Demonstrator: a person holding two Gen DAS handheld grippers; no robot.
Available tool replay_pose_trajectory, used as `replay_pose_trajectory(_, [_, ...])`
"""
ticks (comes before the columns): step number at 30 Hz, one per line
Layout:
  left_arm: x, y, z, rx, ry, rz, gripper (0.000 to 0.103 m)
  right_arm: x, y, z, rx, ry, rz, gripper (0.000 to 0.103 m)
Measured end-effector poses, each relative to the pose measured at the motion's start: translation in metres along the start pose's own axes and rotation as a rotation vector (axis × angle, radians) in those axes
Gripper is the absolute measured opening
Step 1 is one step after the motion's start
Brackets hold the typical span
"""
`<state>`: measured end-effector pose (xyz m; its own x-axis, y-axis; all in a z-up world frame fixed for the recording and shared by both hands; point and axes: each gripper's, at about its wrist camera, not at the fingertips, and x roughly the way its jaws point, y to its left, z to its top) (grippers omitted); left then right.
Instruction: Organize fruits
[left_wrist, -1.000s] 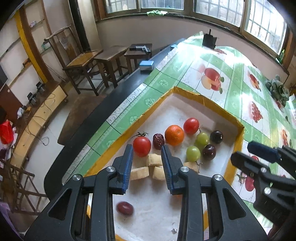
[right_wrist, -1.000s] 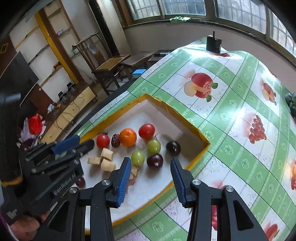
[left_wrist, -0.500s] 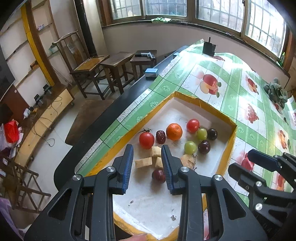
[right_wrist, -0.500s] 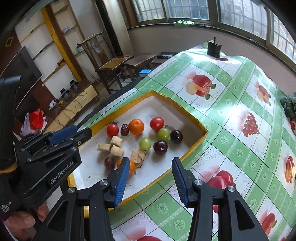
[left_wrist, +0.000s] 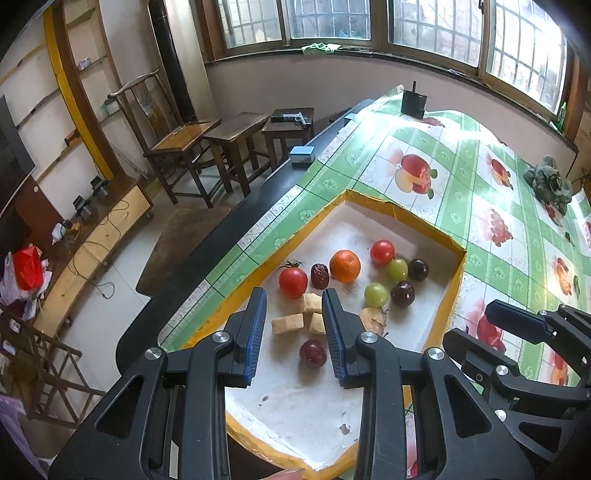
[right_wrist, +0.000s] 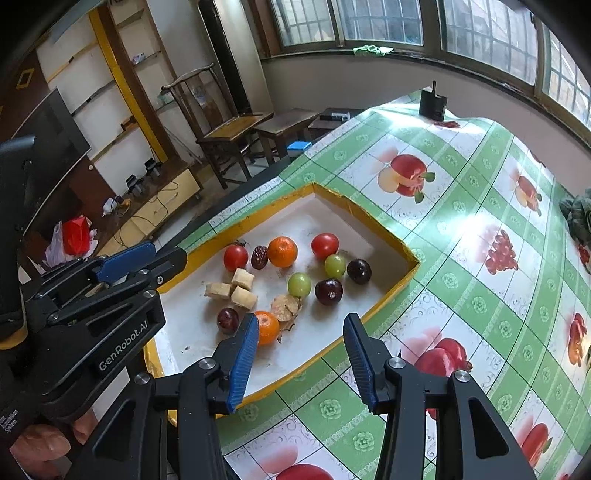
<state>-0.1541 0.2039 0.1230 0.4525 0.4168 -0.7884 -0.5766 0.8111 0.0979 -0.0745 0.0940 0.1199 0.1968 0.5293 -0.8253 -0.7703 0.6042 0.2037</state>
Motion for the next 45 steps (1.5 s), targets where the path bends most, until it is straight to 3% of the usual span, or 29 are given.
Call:
replay_pose_trajectory(24, [0.009,0.007,-0.002,-0.019,0.023,0.009,0.031,0.013,0.001,0.001,-0.009,0.027,0.021,0.046])
replay_pose_trajectory(32, [0.005,0.007,-0.001,-0.011,-0.021,0.035,0.031,0.017,0.002,0.001,-0.013,0.038,0.023,0.046])
replay_pose_trajectory(45, [0.012,0.002,0.002,-0.020,0.028,0.015,0.031,0.020,-0.004,0.002,0.005,0.041,0.018,0.046])
